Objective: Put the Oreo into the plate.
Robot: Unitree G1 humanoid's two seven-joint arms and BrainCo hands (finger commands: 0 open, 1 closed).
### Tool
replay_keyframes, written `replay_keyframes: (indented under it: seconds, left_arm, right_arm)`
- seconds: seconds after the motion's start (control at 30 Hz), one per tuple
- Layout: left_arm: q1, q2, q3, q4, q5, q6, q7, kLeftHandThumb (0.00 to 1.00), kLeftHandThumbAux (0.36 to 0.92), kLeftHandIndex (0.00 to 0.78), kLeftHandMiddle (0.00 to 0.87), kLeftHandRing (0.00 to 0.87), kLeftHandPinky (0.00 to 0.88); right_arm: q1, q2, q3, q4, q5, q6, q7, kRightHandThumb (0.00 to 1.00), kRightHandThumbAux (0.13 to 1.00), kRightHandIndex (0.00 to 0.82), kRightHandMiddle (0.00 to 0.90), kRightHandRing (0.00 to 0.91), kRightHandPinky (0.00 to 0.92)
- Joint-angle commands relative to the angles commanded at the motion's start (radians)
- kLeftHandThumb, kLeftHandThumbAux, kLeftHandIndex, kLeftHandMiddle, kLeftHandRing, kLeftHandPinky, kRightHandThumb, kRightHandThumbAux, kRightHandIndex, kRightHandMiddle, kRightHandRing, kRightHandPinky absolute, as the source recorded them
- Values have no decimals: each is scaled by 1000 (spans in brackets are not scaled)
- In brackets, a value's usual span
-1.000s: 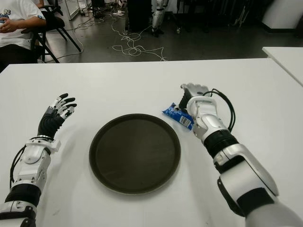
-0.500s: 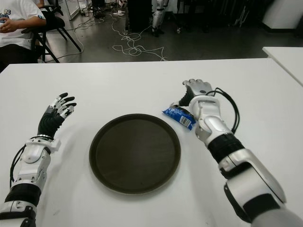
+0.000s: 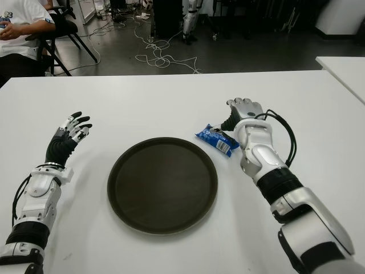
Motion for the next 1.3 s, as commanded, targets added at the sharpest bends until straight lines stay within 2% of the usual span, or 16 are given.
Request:
replay_keyframes:
  seconds: [0.23, 0.33, 0.5, 0.57, 0.67, 0.87, 0.93, 1.3]
  left_arm:
    - [4, 3, -4, -3, 10, -2, 5, 218, 555, 93, 203, 196, 175]
    - [7, 5, -8, -7, 18, -10, 8, 218, 561, 92, 200, 192, 174]
    - [10, 9, -10, -7, 21, -20, 5, 222, 570, 96, 199, 188, 168]
    - [9, 10, -10, -4, 21, -23, 3, 226, 573, 98, 199, 188, 168]
    - [8, 11, -10, -1, 19, -23, -2, 227, 570, 95, 196, 188, 167]
    - [6, 15, -11, -1, 18, -17, -6, 222, 566, 89, 192, 183, 152]
    - [5, 17, -10, 1, 17, -13, -7, 226, 564, 92, 194, 182, 154]
    - [9, 15, -5, 1, 10, -29, -17, 225, 553, 91, 191, 181, 155]
  right_arm:
    - [-1, 29, 7, 102, 8, -63, -55, 0, 394, 34, 48, 78, 167]
    - [0, 36, 8, 126, 12, -93, -68, 0, 396, 65, 81, 112, 215]
    - [-13, 50, 14, 162, 10, -112, -57, 0, 420, 76, 91, 125, 244]
    - [-17, 55, 16, 175, 10, -117, -51, 0, 449, 75, 88, 118, 226]
    - [-21, 62, 18, 192, 10, -128, -54, 0, 544, 86, 86, 110, 193]
    - [-24, 70, 13, 211, 12, -145, -65, 0, 640, 91, 65, 79, 139]
    - [-25, 75, 9, 219, 15, -150, -71, 0, 676, 73, 33, 42, 101]
    - [-24, 88, -10, 241, 30, -172, -91, 0, 723, 44, 0, 1, 45]
